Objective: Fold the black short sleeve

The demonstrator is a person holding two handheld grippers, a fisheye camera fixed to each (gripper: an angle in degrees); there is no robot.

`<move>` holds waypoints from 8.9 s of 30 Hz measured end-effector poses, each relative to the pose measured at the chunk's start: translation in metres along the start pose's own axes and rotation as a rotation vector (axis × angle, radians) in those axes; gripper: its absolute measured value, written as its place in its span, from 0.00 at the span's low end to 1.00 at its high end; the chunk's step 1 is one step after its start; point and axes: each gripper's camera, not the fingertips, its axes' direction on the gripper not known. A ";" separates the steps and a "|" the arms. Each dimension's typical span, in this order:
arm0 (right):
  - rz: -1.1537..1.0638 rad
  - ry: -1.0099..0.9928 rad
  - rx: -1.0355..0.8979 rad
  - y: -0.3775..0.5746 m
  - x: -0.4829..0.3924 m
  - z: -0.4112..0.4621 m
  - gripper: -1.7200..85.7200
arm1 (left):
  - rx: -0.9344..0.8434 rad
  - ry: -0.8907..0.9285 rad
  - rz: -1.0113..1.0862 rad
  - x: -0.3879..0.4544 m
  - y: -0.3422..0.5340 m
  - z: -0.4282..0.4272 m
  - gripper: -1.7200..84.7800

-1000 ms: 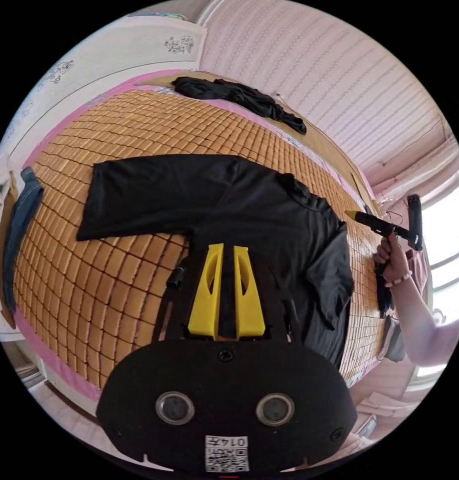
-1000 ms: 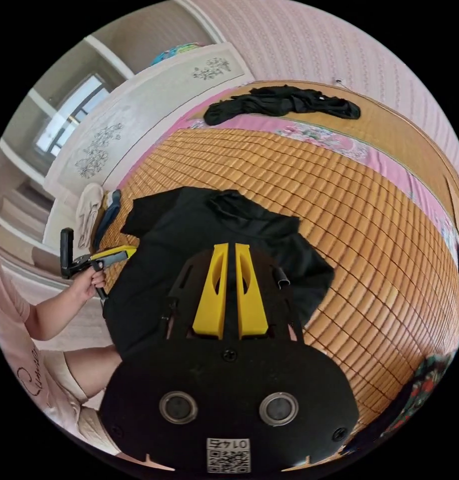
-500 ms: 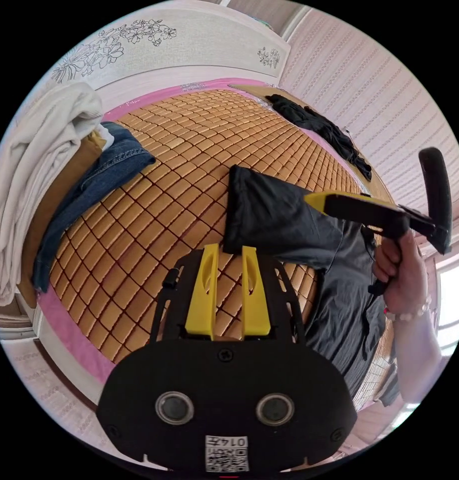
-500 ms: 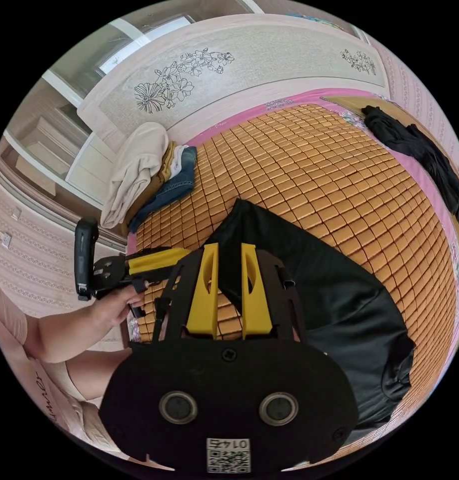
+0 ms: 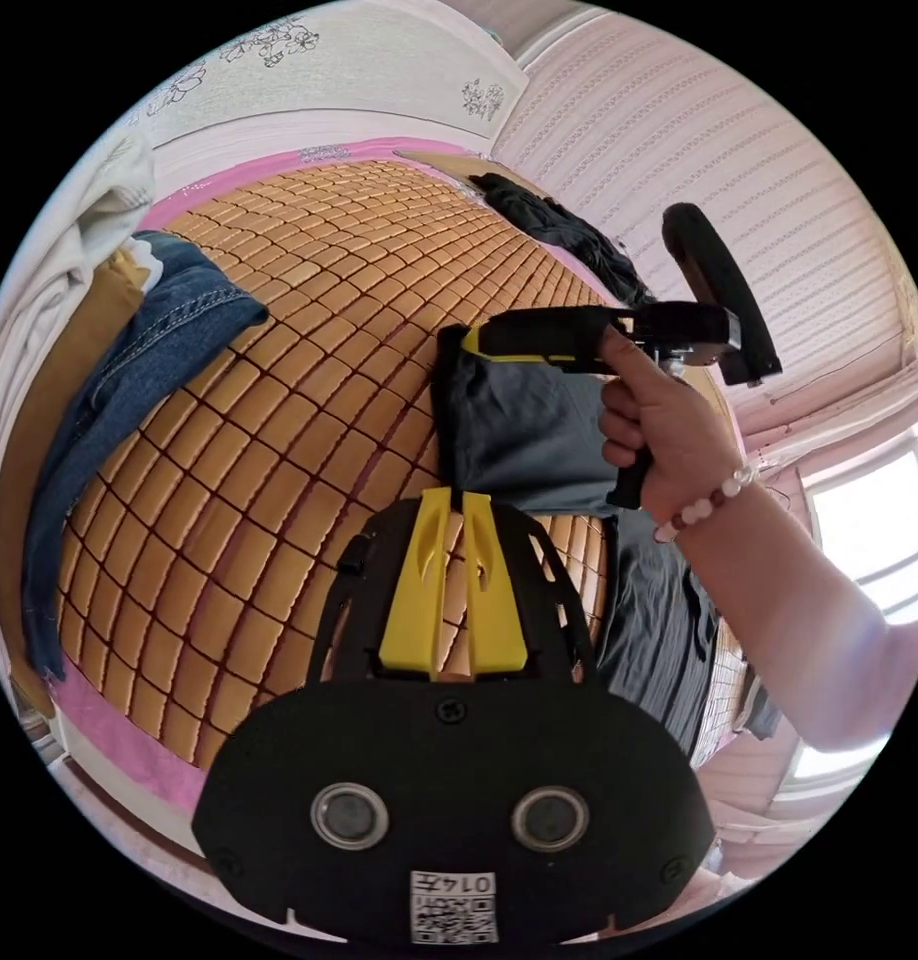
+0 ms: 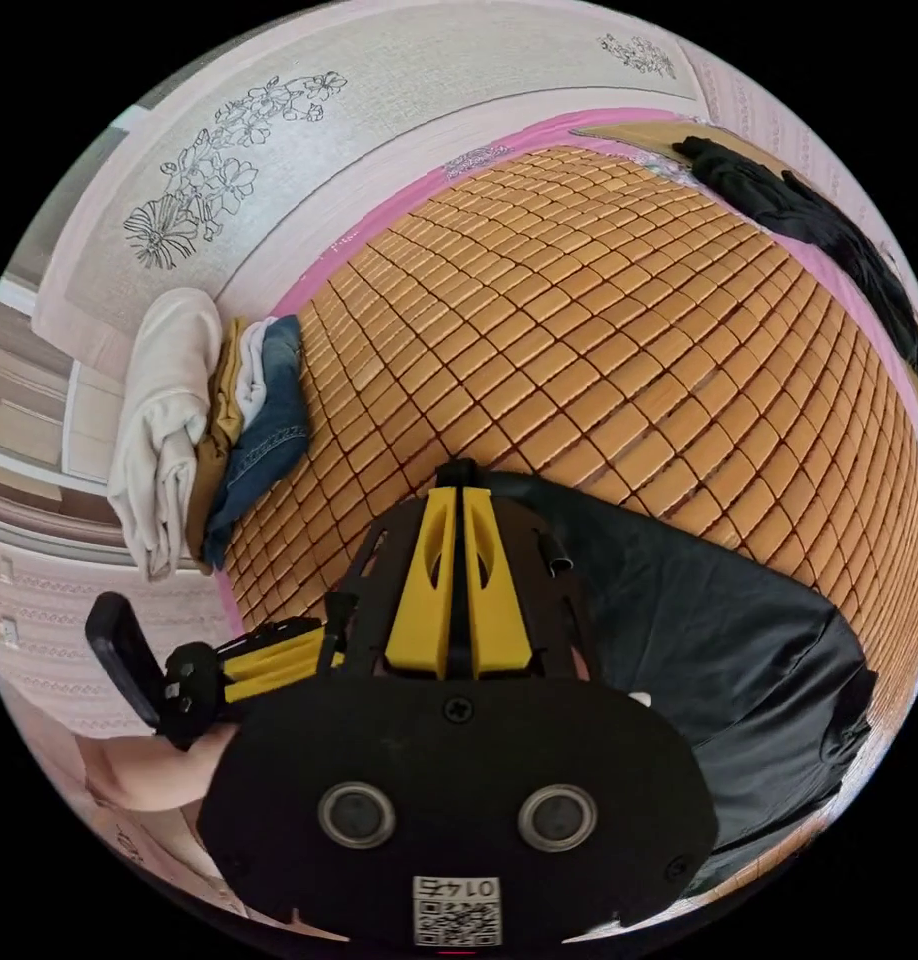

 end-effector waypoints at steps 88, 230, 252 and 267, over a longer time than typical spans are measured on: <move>0.531 -0.134 0.091 0.623 0.124 -0.499 0.02 | -0.328 0.056 0.584 0.329 0.302 0.004 0.01; -0.169 1.318 0.227 0.459 -0.439 -0.297 0.01 | 0.026 0.031 1.148 0.497 0.816 -0.085 0.02; 0.641 0.211 0.026 0.667 -0.112 -0.415 0.04 | -0.182 -0.034 1.424 0.634 0.846 0.112 0.21; 0.686 -0.142 0.411 0.784 -0.014 -0.622 0.15 | -0.267 0.000 1.272 0.649 0.805 0.118 0.02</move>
